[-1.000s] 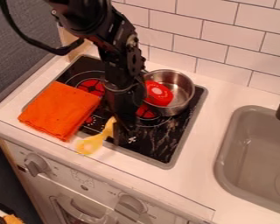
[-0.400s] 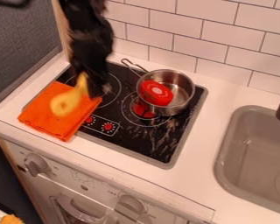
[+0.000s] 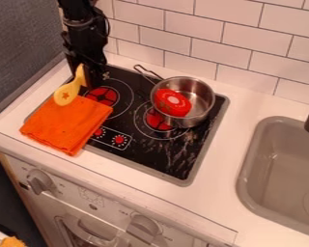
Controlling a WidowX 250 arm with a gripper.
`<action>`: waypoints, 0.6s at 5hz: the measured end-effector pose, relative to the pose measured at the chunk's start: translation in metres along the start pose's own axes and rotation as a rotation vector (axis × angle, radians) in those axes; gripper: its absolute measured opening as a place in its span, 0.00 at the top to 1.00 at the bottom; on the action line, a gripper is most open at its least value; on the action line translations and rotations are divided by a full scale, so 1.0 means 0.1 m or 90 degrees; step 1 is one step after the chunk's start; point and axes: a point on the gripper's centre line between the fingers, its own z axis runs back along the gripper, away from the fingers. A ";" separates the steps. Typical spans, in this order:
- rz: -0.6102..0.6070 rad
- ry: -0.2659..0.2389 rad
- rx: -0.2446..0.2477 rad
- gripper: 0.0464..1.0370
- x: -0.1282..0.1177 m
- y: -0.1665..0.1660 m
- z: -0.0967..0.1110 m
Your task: Move the cooking brush on the left burner
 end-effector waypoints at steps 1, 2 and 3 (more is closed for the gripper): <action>0.016 0.006 0.011 0.46 0.17 0.15 -0.12; 0.010 0.005 0.029 0.46 0.38 0.23 -0.11; 0.010 0.022 0.040 0.37 0.49 0.29 -0.15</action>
